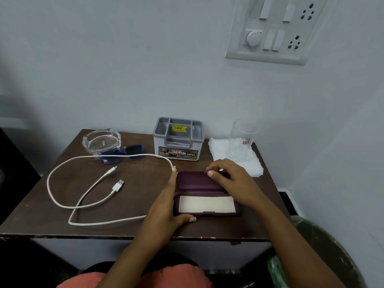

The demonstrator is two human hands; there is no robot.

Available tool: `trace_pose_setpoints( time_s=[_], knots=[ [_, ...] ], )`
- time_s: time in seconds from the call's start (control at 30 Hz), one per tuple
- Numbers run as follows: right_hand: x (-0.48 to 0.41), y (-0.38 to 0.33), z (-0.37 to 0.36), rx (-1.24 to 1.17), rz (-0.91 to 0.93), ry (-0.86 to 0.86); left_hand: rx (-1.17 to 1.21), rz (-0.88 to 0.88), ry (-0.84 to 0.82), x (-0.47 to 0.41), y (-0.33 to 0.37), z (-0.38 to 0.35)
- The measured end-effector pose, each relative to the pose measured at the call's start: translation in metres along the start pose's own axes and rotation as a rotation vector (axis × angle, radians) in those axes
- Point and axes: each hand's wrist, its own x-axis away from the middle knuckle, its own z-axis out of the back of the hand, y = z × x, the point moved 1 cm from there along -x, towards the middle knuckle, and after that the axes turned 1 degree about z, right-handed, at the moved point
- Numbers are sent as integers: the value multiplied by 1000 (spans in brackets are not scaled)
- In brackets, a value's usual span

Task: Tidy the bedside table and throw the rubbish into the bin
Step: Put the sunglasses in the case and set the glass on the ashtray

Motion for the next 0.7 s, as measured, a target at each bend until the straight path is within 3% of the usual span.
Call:
trace_pose_setpoints(
  time_s=[0.23,0.7],
  knots=[
    [-4,22,-24,-87,-137,100,-53,62,-58,-5,3,3],
    [10,1,-16,333,-48,185,-151,45,5,3,20,-2]
  ],
)
